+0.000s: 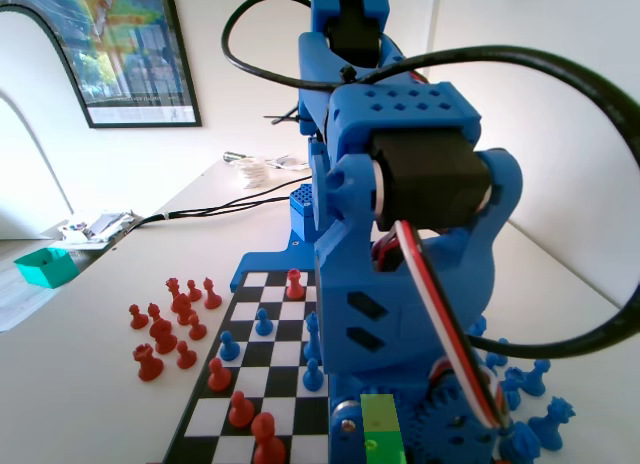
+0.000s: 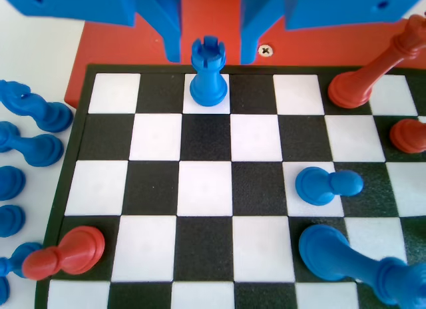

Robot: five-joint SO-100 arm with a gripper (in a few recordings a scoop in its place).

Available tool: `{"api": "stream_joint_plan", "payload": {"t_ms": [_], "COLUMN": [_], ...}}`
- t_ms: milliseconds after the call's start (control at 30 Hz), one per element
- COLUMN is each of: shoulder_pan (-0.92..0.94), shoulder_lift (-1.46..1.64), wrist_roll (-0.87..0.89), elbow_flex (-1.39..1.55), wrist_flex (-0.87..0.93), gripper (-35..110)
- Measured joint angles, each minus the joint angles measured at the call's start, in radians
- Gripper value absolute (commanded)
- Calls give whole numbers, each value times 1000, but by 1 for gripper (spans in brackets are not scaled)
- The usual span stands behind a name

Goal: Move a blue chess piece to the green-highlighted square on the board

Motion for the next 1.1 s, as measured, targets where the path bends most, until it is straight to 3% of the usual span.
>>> {"api": "stream_joint_plan", "payload": {"t_ms": [567,1100], "shoulder_pan": [-21,-32], "shoulder_lift": [209,879], "wrist_roll": [-29,-58], "elbow_flex": [149,382], "wrist_flex": [91,407], "gripper": [16,9]}}
